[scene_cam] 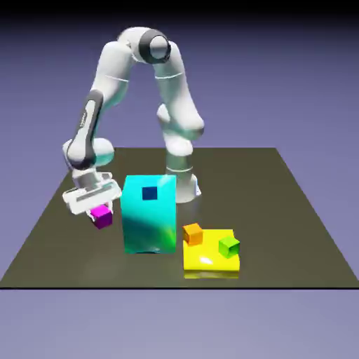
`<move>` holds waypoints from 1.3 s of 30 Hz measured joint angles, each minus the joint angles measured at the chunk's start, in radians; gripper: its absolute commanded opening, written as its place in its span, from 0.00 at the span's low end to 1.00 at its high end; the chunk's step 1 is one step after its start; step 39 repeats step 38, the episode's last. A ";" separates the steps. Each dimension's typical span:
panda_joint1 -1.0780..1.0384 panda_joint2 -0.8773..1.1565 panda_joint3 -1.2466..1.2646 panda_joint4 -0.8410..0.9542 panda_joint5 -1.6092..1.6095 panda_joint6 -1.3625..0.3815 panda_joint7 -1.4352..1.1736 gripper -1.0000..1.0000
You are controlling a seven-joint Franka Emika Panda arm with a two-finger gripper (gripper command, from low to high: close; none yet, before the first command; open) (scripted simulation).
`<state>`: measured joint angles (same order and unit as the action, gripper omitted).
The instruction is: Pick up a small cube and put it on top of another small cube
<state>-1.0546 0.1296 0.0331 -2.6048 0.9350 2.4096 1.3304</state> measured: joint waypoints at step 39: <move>1.018 0.117 0.083 0.414 -0.903 -0.583 -0.459 1.00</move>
